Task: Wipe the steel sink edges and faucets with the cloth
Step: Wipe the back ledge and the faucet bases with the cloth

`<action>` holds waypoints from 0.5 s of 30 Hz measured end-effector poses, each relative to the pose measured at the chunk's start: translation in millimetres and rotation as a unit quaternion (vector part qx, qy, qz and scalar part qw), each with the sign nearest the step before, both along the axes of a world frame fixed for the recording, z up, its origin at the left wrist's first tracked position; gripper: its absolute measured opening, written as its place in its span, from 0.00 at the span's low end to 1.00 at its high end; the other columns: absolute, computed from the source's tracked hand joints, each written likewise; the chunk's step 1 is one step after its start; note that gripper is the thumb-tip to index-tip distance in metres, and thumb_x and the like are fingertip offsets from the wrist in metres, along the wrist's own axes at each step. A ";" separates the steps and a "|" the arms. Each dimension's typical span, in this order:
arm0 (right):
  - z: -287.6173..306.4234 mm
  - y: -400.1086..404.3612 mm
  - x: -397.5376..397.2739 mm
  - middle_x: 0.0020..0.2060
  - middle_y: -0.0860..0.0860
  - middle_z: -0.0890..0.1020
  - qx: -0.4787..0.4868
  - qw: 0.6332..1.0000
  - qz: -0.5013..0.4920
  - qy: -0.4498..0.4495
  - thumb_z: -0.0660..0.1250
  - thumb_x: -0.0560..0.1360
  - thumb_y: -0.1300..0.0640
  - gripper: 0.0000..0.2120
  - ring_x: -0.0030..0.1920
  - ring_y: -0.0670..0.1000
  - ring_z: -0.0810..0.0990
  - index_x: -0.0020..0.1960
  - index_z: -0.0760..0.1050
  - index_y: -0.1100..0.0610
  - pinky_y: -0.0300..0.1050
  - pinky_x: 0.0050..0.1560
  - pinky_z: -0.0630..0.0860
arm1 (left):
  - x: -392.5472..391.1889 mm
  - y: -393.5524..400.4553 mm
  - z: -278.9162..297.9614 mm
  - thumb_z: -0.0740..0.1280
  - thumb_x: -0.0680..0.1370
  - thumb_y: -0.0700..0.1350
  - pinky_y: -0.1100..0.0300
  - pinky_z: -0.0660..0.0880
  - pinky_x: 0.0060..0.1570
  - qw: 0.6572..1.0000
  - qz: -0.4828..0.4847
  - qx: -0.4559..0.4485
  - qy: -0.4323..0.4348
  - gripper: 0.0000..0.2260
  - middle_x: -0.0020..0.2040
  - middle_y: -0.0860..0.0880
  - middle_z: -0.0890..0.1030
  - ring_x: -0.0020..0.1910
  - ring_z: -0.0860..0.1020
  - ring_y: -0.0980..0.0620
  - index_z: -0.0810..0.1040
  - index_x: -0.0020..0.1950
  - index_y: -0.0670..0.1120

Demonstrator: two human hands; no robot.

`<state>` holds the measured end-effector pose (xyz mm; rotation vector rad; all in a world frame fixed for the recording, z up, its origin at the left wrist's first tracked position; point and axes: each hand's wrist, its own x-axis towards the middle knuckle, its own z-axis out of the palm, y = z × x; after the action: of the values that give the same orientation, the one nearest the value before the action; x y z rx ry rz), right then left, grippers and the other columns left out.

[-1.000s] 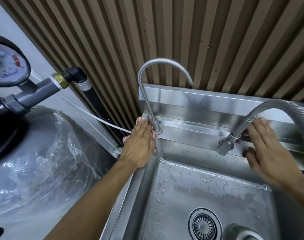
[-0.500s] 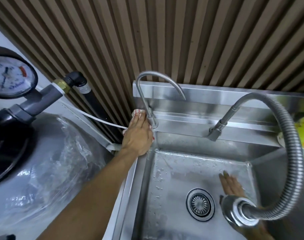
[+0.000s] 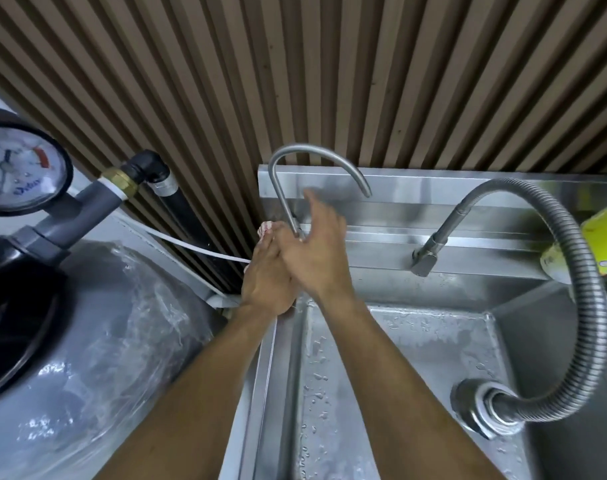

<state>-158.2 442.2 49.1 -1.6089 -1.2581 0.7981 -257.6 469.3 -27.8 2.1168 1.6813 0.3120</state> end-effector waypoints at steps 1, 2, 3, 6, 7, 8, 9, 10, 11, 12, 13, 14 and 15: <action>2.0 15.0 0.2 0.63 0.45 0.79 -0.002 0.998 0.041 -0.041 0.65 0.80 0.49 0.20 0.65 0.48 0.72 0.71 0.72 0.49 0.44 0.67 0.70 | 0.6 -0.2 1.9 0.63 0.81 0.46 0.43 0.73 0.67 1.000 0.006 0.002 -0.004 0.22 0.73 0.43 0.73 0.72 0.72 0.42 0.69 0.76 0.45; 2.1 23.4 0.1 0.55 0.47 0.83 -0.001 0.995 0.065 -0.073 0.63 0.81 0.49 0.13 0.58 0.51 0.78 0.65 0.75 0.49 0.51 0.62 0.77 | 0.1 0.3 3.1 0.62 0.82 0.45 0.43 0.73 0.67 1.000 -0.001 0.012 -0.001 0.22 0.74 0.43 0.72 0.72 0.71 0.42 0.68 0.76 0.45; 1.8 27.3 0.2 0.47 0.48 0.83 -0.001 0.993 0.069 -0.097 0.62 0.82 0.50 0.08 0.50 0.52 0.81 0.58 0.76 0.50 0.55 0.54 0.80 | -0.8 1.6 3.4 0.60 0.82 0.45 0.42 0.71 0.69 1.000 -0.016 0.023 0.005 0.24 0.76 0.43 0.69 0.75 0.68 0.42 0.65 0.78 0.45; -9.5 25.7 1.8 0.38 0.47 0.81 0.023 0.993 0.032 -0.108 0.60 0.84 0.53 0.07 0.40 0.51 0.81 0.50 0.74 0.51 0.56 0.45 0.81 | -3.4 7.6 -3.3 0.58 0.84 0.47 0.45 0.63 0.77 0.999 -0.028 0.020 0.010 0.27 0.82 0.48 0.61 0.81 0.58 0.45 0.55 0.83 0.48; -10.5 23.6 2.8 0.38 0.47 0.81 0.033 0.994 0.031 -0.102 0.61 0.84 0.53 0.06 0.40 0.50 0.81 0.50 0.75 0.51 0.54 0.45 0.81 | -3.5 7.1 -7.7 0.58 0.84 0.48 0.46 0.61 0.78 0.999 -0.025 0.025 0.010 0.28 0.82 0.48 0.60 0.81 0.56 0.46 0.53 0.84 0.48; -11.0 23.6 4.1 0.38 0.46 0.82 0.034 0.994 0.044 -0.093 0.62 0.84 0.54 0.06 0.41 0.49 0.81 0.50 0.76 0.51 0.52 0.46 0.81 | -3.8 4.6 -12.6 0.58 0.84 0.48 0.47 0.58 0.79 0.999 -0.023 0.036 0.012 0.28 0.83 0.47 0.59 0.82 0.54 0.45 0.54 0.84 0.47; -10.1 24.8 6.5 0.40 0.44 0.82 0.025 0.995 0.067 -0.075 0.63 0.83 0.56 0.05 0.43 0.48 0.82 0.52 0.78 0.51 0.50 0.48 0.81 | -4.7 -1.9 -15.8 0.58 0.84 0.47 0.47 0.56 0.80 0.998 -0.020 0.051 0.012 0.28 0.83 0.45 0.59 0.83 0.53 0.45 0.56 0.83 0.45; -7.6 26.2 11.0 0.42 0.43 0.83 0.008 0.994 0.092 -0.052 0.65 0.82 0.57 0.05 0.45 0.46 0.82 0.54 0.79 0.52 0.47 0.51 0.80 | -6.6 -11.9 -20.1 0.57 0.84 0.46 0.47 0.55 0.81 0.997 -0.016 0.071 0.014 0.26 0.82 0.43 0.60 0.83 0.53 0.43 0.60 0.82 0.42; -6.3 28.2 17.8 0.46 0.44 0.84 -0.011 0.993 0.112 -0.030 0.65 0.82 0.60 0.08 0.49 0.46 0.83 0.57 0.81 0.53 0.44 0.54 0.80 | -9.4 -24.7 -24.6 0.56 0.83 0.46 0.47 0.54 0.81 0.995 -0.009 0.093 0.018 0.25 0.81 0.41 0.63 0.83 0.54 0.42 0.65 0.80 0.41; -6.6 29.4 25.9 0.51 0.46 0.85 -0.027 0.992 0.124 -0.011 0.66 0.81 0.63 0.12 0.53 0.45 0.83 0.61 0.81 0.53 0.41 0.56 0.79 | -12.9 -39.5 -28.6 0.55 0.82 0.47 0.48 0.55 0.80 0.994 -0.004 0.111 0.021 0.25 0.80 0.41 0.66 0.82 0.57 0.42 0.68 0.79 0.40; -8.5 27.4 33.9 0.56 0.47 0.85 -0.039 0.991 0.125 0.009 0.65 0.80 0.66 0.16 0.56 0.45 0.82 0.65 0.80 0.54 0.38 0.58 0.78 | -16.1 -54.8 -31.6 0.54 0.82 0.48 0.48 0.55 0.80 0.992 0.000 0.120 0.024 0.26 0.79 0.42 0.67 0.82 0.58 0.43 0.70 0.77 0.40; -12.5 21.9 40.8 0.59 0.48 0.84 -0.049 0.993 0.107 0.021 0.64 0.80 0.67 0.18 0.58 0.44 0.81 0.67 0.78 0.55 0.36 0.60 0.77 | -18.7 -66.7 -33.6 0.54 0.82 0.49 0.48 0.56 0.80 0.992 0.001 0.123 0.029 0.26 0.79 0.42 0.68 0.81 0.59 0.43 0.71 0.77 0.40; -19.5 13.6 45.3 0.59 0.49 0.84 -0.053 0.995 0.071 0.034 0.63 0.81 0.67 0.17 0.58 0.44 0.80 0.67 0.78 0.55 0.36 0.61 0.76 | -19.8 -74.9 -34.6 0.53 0.82 0.51 0.48 0.56 0.80 0.992 0.002 0.121 0.039 0.26 0.79 0.42 0.68 0.81 0.60 0.43 0.71 0.77 0.40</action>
<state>-112.9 455.8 29.6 -1.5749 -1.3115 1.0166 -277.4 394.5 -62.5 2.3260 1.7687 0.4616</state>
